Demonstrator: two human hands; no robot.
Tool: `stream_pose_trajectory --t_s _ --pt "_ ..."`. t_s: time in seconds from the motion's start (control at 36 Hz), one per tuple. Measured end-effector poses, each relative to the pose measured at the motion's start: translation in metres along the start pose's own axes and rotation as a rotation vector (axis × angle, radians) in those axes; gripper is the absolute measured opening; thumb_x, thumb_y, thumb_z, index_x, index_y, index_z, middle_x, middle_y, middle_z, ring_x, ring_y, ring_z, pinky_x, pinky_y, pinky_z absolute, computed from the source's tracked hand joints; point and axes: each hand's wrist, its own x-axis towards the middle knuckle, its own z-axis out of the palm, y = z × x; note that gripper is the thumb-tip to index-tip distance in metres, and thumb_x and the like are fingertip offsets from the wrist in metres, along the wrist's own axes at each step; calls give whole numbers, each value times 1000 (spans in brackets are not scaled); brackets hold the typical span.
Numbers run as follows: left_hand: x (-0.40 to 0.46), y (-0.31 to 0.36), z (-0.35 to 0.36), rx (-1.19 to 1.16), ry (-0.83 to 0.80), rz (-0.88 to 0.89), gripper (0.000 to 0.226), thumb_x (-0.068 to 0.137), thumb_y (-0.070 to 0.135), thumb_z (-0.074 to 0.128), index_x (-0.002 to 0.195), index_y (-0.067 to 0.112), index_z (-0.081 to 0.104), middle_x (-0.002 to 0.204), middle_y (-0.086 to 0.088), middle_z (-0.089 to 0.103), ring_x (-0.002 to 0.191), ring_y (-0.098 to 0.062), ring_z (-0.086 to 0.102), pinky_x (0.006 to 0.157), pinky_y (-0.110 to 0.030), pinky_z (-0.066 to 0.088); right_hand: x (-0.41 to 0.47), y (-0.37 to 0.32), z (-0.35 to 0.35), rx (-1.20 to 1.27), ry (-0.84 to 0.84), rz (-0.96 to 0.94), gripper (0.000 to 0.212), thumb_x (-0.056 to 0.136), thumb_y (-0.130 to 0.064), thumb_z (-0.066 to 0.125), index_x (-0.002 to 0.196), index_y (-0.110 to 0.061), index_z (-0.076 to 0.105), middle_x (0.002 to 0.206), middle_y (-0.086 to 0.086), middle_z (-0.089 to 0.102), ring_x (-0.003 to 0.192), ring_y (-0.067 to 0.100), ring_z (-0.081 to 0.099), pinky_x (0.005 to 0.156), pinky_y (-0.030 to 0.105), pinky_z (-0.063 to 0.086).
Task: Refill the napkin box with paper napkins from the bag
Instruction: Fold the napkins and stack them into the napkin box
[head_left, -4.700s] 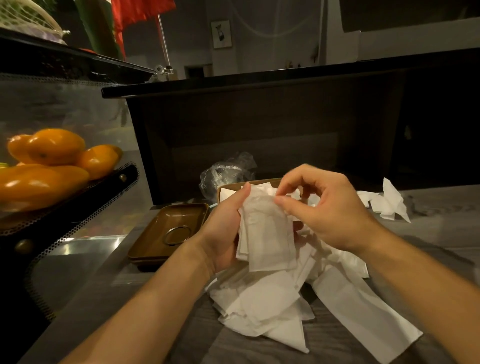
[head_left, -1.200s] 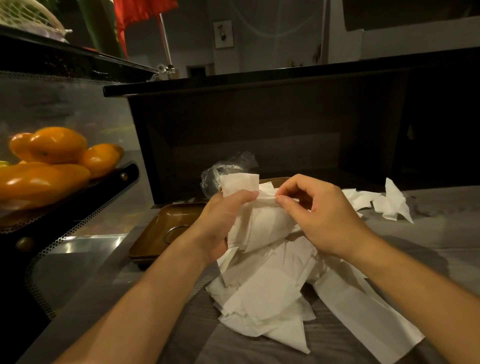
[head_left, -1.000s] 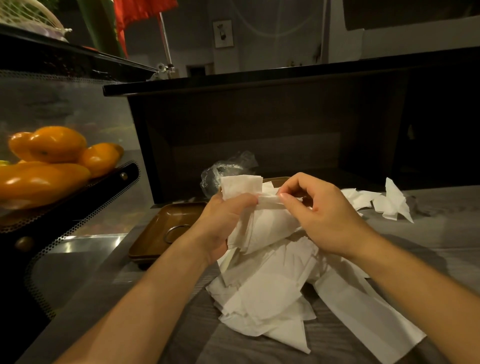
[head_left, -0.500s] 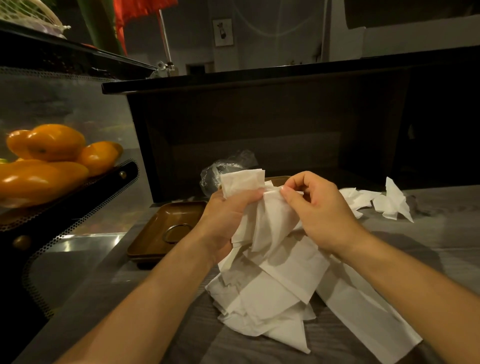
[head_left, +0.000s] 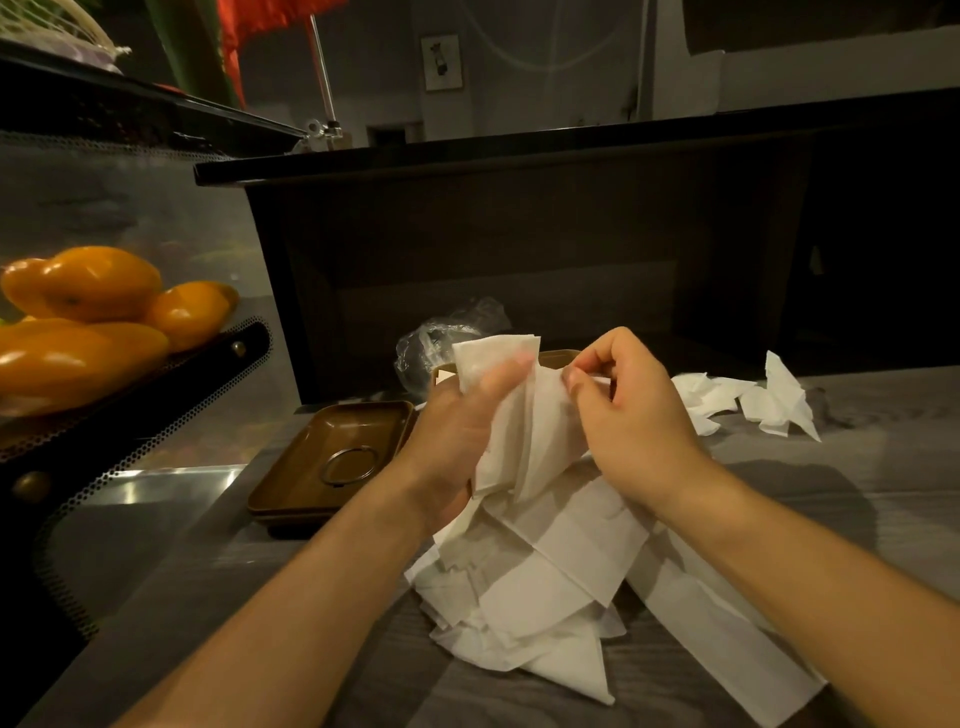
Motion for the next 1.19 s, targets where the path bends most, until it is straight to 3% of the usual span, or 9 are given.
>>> stream_pose_trajectory --t_s 0.17,0.31,0.42,0.67,0.81,0.94,1.0,1.11,1.19 --pt "1 0 -5 -16 35 -41 42 95 28 67 133 23 52 118 -2 65 105 -25 66 90 -46 58 3 -8 -15 99 -125 -48 25 96 -22 67 113 -35 56 98 -16 66 90 2 67 62 13 56" --pt "-1 5 -11 -95 6 -89 8 100 28 54 106 28 58 110 -5 67 102 -27 65 92 -48 56 5 -20 -34 -117 -129 -156 15 87 -27 75 98 -36 70 94 -21 68 92 1 66 72 14 57" --pt "-3 8 -14 -134 -90 -131 44 101 52 43 122 21 66 98 -7 75 86 -24 72 68 -36 60 1 -38 -41 222 -405 -88 9 84 -22 73 93 -25 75 91 -15 74 93 2 69 73 15 57" --pt "-11 13 -5 -231 -398 -161 76 72 82 29 109 31 71 105 -7 77 93 -25 74 81 -40 61 4 -22 -10 -19 -72 -217 15 93 -25 71 89 -38 65 89 -21 64 90 -8 59 66 5 50" --pt "-13 10 -3 -181 -432 -109 37 79 35 65 114 25 63 92 -2 77 86 -20 75 74 -36 62 5 -19 -7 9 -67 -200 16 92 -26 72 87 -40 66 93 -21 64 91 -5 59 68 8 50" --pt "-9 5 -1 -177 -188 -76 36 92 -9 48 100 23 62 107 -11 72 102 -32 69 87 -47 59 9 -17 -18 6 12 -103 20 88 -32 76 101 -31 61 100 -9 61 89 7 61 61 15 52" --pt "-5 4 -3 -210 -83 -38 37 91 -9 47 96 27 56 106 -9 71 96 -27 69 81 -45 60 10 -20 -32 -78 -147 -106 17 85 -36 78 94 -31 64 91 -11 65 85 7 63 66 19 53" --pt "1 5 -14 -328 -46 -47 33 90 -7 44 97 23 57 74 -3 77 79 -21 76 72 -43 63 3 -26 -50 -322 -894 -70 25 78 -36 84 97 -44 71 105 -31 59 99 -11 55 79 12 50" --pt "3 3 -18 -300 -73 -74 31 93 0 45 104 27 55 83 -2 78 85 -24 76 70 -41 63 -3 -24 -47 -481 -1084 -1 34 73 -42 87 100 -47 68 113 -36 45 111 -4 49 91 16 47"
